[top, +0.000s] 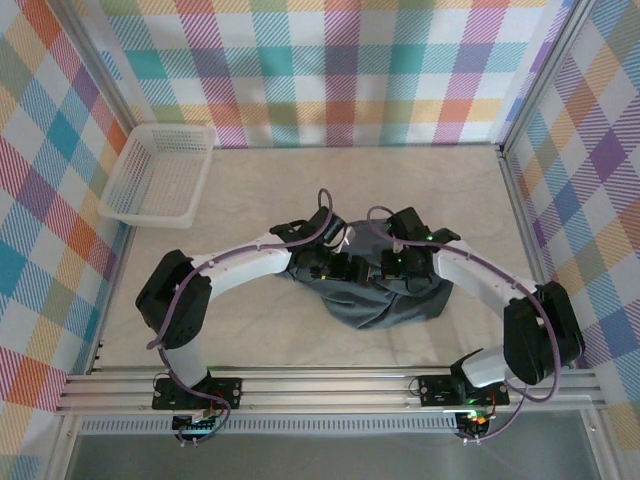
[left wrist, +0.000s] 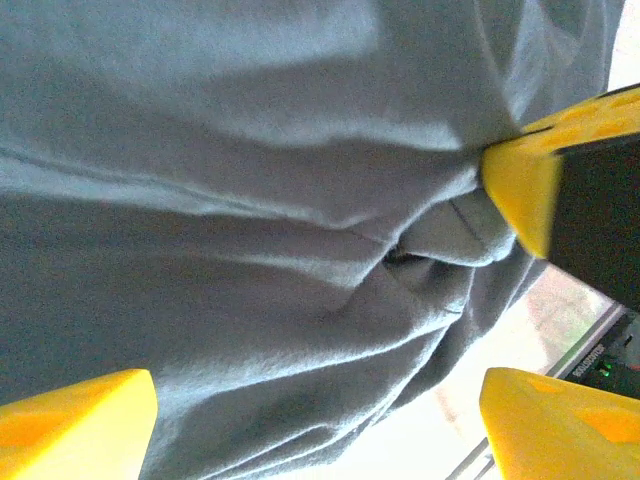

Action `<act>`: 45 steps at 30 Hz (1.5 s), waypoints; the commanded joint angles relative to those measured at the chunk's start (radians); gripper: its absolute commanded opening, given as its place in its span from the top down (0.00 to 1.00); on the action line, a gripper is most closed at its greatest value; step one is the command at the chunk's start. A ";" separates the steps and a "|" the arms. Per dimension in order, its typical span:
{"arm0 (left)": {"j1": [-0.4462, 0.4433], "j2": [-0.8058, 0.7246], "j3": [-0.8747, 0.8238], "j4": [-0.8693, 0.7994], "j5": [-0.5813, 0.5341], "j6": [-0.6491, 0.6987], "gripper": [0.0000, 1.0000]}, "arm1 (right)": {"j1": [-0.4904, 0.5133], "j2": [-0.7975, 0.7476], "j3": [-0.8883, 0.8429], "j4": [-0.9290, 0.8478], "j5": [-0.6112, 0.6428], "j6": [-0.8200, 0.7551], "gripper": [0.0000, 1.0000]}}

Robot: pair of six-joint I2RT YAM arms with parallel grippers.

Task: Fold the inside-out t-shirt

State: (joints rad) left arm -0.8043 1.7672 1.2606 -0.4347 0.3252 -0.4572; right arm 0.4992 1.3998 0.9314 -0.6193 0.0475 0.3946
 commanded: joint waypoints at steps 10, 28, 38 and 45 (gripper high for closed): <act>0.143 0.050 -0.063 -0.016 -0.180 0.153 0.28 | -0.052 -0.243 0.175 -0.018 -0.313 0.136 1.00; -0.075 -0.065 -0.128 0.432 -0.161 0.073 0.32 | -0.067 -0.142 0.267 0.003 -0.361 0.188 1.00; 0.007 -0.306 -0.161 0.292 -0.035 0.045 1.00 | -0.266 0.157 0.377 -0.025 -0.211 -0.004 1.00; 0.048 -0.373 -0.180 0.187 -0.048 0.055 1.00 | -0.275 0.201 0.401 -0.019 -0.291 -0.118 0.61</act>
State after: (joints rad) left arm -0.7753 1.4071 1.0977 -0.1722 0.2516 -0.3977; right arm 0.2497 1.7164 1.3491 -0.6537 -0.2558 0.3332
